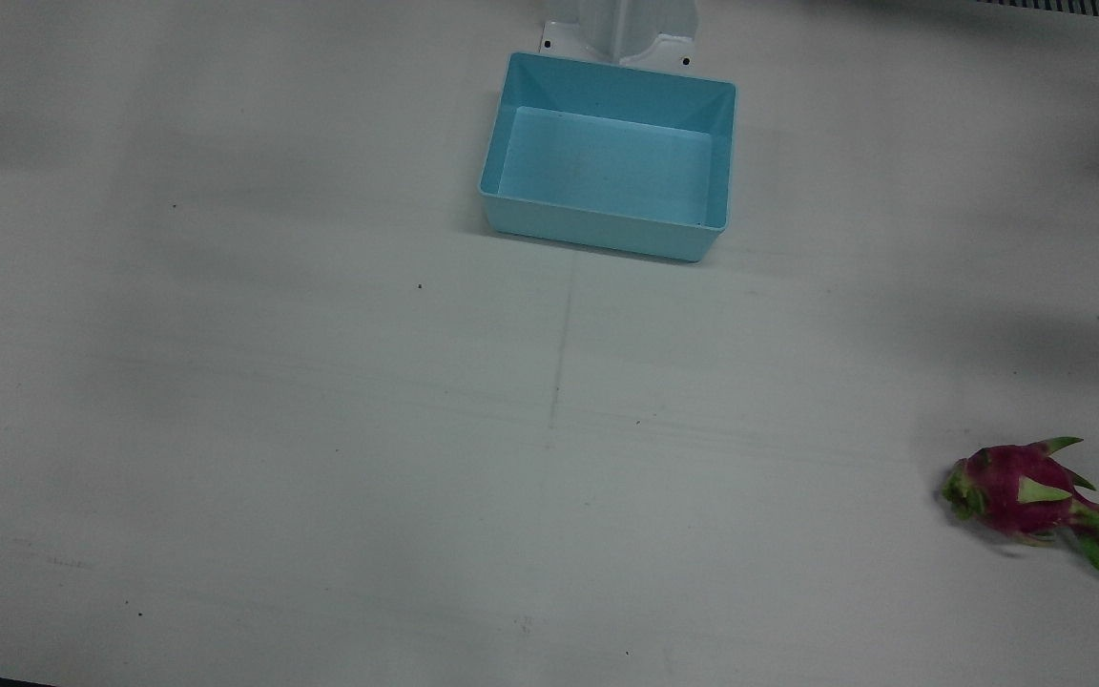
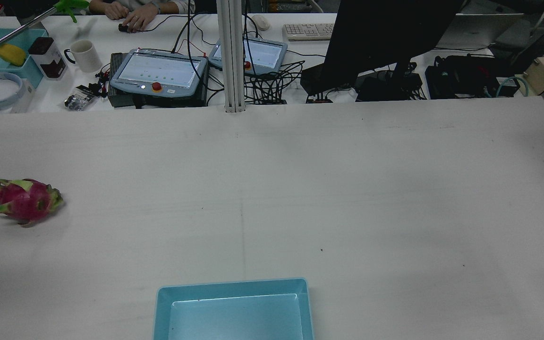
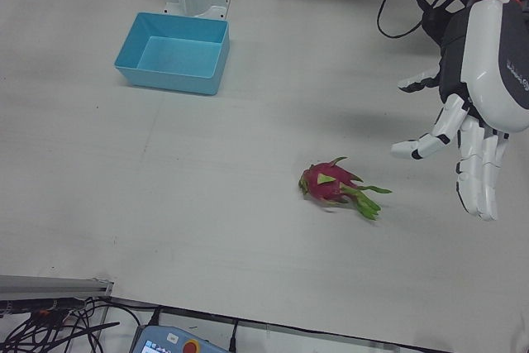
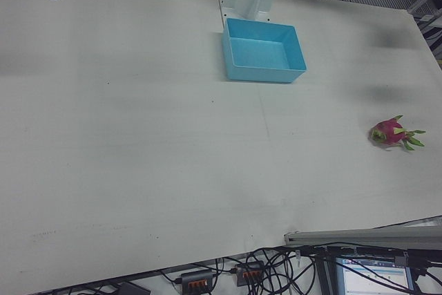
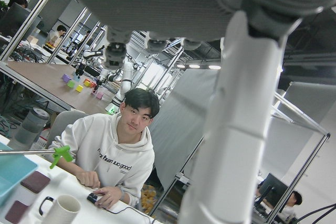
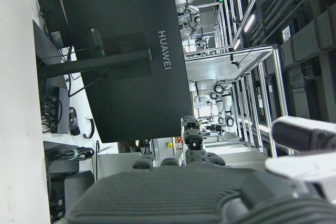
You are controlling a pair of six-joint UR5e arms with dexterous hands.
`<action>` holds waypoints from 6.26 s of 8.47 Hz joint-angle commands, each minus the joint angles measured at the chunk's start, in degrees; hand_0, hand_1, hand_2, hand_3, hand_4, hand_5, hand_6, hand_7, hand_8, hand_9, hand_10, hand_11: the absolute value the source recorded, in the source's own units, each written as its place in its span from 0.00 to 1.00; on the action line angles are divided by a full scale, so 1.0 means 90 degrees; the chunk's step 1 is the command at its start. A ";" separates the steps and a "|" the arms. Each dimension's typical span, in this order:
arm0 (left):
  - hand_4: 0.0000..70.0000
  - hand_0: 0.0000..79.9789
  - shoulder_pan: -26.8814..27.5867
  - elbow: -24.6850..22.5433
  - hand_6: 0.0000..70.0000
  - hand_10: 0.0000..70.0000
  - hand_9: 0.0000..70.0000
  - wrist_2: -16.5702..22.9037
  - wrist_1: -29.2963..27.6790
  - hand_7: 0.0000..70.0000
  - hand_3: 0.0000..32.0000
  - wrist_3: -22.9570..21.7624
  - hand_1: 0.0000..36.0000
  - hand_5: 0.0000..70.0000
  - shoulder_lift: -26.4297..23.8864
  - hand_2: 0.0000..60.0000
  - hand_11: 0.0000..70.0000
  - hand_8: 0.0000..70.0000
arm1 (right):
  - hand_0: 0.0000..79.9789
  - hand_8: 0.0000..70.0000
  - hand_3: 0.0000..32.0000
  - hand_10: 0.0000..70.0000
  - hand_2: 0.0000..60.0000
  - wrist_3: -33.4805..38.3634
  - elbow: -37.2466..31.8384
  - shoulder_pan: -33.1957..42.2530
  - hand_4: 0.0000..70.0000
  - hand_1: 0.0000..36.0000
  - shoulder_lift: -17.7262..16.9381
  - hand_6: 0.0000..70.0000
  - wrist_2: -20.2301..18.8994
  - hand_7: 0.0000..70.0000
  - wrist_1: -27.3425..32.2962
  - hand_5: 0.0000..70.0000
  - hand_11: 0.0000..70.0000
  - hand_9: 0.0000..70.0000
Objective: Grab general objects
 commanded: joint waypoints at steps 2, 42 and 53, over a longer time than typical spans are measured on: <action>0.02 1.00 0.0196 0.0160 0.00 0.00 0.05 -0.0327 0.0799 0.00 0.36 0.1340 0.93 0.00 -0.0288 0.00 0.00 0.06 | 0.00 0.00 0.00 0.00 0.00 0.0004 0.0000 0.0000 0.00 0.00 0.0010 0.00 0.0000 0.00 0.0010 0.00 0.00 0.00; 0.00 1.00 0.5667 0.1938 0.00 0.01 0.01 -0.6841 0.0681 0.00 0.55 0.0092 1.00 0.00 0.0416 0.43 0.07 0.05 | 0.00 0.00 0.00 0.00 0.00 0.0004 0.0000 0.0000 0.00 0.00 0.0000 0.00 0.0000 0.00 0.0000 0.00 0.00 0.00; 0.00 1.00 0.5364 0.3052 0.00 0.01 0.00 -0.6822 -0.0159 0.00 0.49 0.0170 1.00 0.00 0.0005 0.43 0.08 0.06 | 0.00 0.00 0.00 0.00 0.00 0.0004 0.0000 0.0000 0.00 0.00 0.0000 0.00 0.0010 0.00 0.0000 0.00 0.00 0.00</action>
